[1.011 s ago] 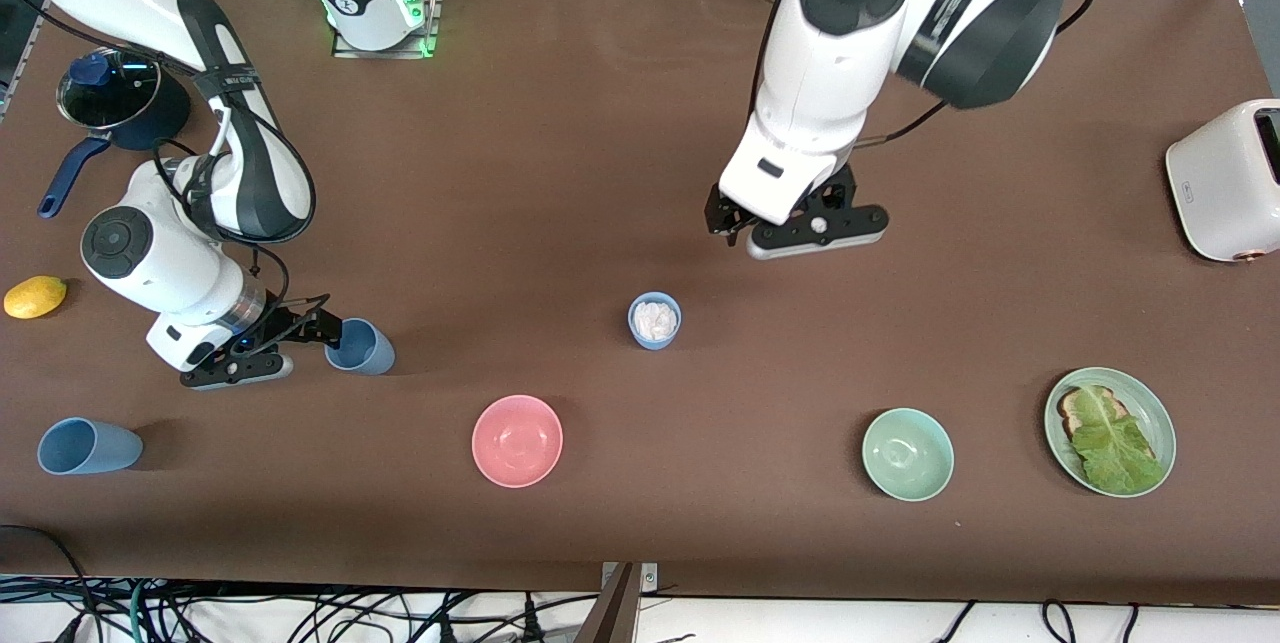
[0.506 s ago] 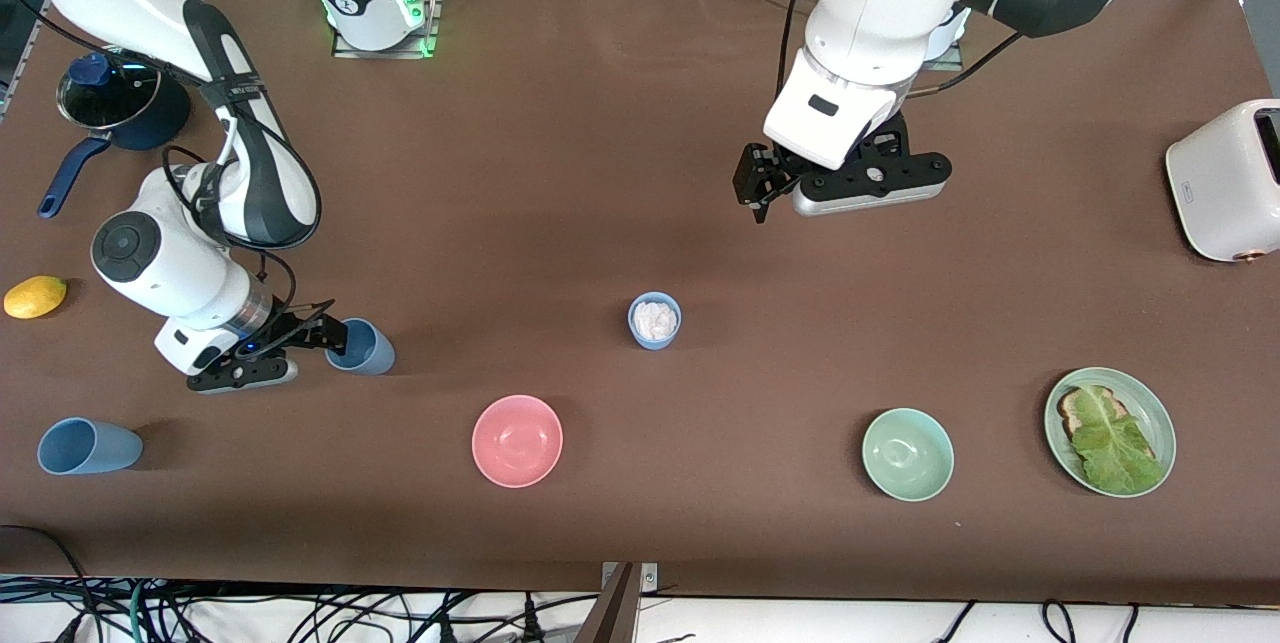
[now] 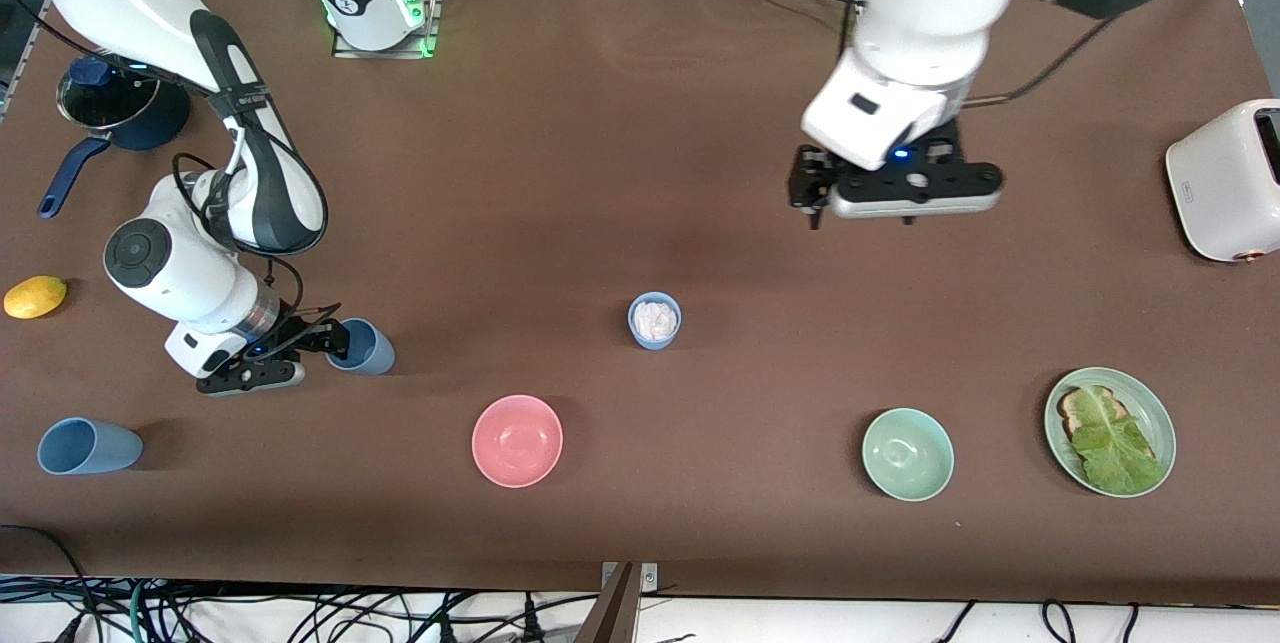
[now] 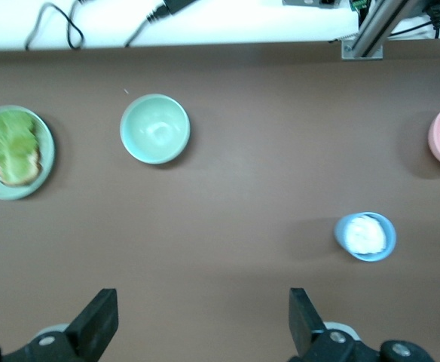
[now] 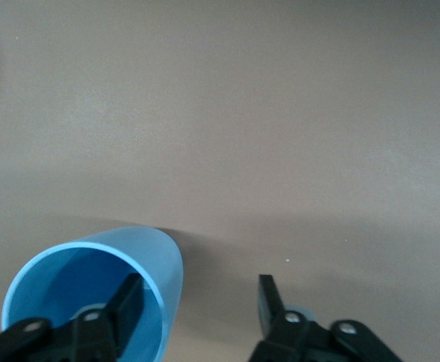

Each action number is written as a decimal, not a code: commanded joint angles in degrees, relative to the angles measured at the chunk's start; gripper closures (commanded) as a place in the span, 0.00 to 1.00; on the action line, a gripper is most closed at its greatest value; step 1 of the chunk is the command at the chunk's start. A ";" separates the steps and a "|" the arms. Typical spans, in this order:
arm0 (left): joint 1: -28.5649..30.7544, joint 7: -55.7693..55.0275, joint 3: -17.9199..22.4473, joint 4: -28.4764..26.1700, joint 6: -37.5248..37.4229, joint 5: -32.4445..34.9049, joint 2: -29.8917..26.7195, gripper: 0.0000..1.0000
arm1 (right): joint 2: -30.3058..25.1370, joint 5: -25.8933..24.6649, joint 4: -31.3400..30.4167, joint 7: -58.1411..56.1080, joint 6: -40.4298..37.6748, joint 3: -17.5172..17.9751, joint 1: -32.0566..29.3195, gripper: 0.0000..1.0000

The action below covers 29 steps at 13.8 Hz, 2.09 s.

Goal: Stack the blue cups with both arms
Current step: 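Release the tissue cup with the left gripper while the right gripper grasps the blue cup, then carry the blue cup with the right gripper over the tissue cup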

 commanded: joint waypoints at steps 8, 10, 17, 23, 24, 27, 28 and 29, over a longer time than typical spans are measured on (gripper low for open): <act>18.56 12.55 -0.63 -0.90 -1.13 -6.11 -2.44 0.00 | 1.09 4.14 1.00 0.63 0.19 0.43 1.58 0.85; 21.99 17.55 -0.72 -1.16 -1.31 -6.47 -2.97 0.00 | 1.09 4.14 1.00 0.72 0.10 0.43 1.58 1.00; 29.38 31.88 -0.63 -3.09 -2.98 -9.01 -5.43 0.00 | 0.56 4.14 9.31 1.15 -11.46 0.43 2.45 1.00; 27.64 32.87 -0.10 -6.34 -8.86 -9.02 -9.82 0.00 | 0.39 3.00 24.00 11.59 -30.20 0.17 11.49 1.00; 27.72 33.13 -0.02 -7.04 -9.22 -9.36 -10.52 0.00 | 0.30 1.95 26.11 15.18 -32.92 0.17 13.34 1.00; 27.02 33.49 -0.02 -13.97 -9.22 -10.77 -16.14 0.00 | 0.30 1.06 29.11 25.82 -36.11 0.25 18.44 1.00; 26.75 33.23 -0.02 -15.30 -9.22 -10.77 -17.29 0.00 | 0.30 1.15 29.73 29.42 -36.11 0.34 20.28 1.00; 26.75 33.05 -0.02 -16.18 -9.22 -10.77 -18.17 0.00 | 0.47 1.15 30.35 33.64 -35.59 0.34 22.39 1.00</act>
